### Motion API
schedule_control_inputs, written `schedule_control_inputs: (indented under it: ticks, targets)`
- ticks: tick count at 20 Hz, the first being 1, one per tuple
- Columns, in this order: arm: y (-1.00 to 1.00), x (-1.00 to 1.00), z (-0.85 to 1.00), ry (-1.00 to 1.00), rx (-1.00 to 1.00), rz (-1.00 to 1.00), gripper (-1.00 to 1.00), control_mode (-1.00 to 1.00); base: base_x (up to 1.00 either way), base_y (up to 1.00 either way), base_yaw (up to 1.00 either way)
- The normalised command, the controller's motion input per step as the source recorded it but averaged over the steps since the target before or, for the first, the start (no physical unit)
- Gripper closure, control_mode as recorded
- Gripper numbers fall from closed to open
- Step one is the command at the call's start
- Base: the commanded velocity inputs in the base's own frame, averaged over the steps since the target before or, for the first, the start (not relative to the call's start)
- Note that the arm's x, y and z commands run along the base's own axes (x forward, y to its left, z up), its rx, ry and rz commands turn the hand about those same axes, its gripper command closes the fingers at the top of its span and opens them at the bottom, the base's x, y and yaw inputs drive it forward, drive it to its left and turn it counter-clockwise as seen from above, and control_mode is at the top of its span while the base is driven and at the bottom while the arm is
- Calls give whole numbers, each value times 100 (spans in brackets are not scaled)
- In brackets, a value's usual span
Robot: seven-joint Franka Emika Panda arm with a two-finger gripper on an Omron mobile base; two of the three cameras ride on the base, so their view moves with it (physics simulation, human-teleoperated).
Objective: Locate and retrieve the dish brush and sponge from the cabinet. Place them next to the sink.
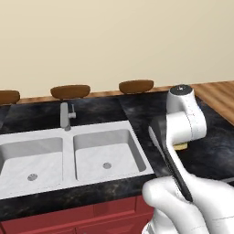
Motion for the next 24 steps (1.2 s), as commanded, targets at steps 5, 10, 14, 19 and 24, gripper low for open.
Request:
schedule_control_inputs:
  ticks: [5, 10, 14, 19, 24]
  targets:
    - [-25, 92, -69, 16, 1, 13, 100, -100, 0, 0, 0]
    - [-19, 83, -61, 5, 4, 12, 100, -100, 0, 0, 0]
    - [-7, 53, -53, 2, 7, 6, 100, -100, 0, 0, 0]
    - [1, 36, -57, 6, 6, 0, 100, -100, 0, 0, 0]
    - [0, 35, -49, 2, 1, 0, 100, -100, 0, 0, 0]
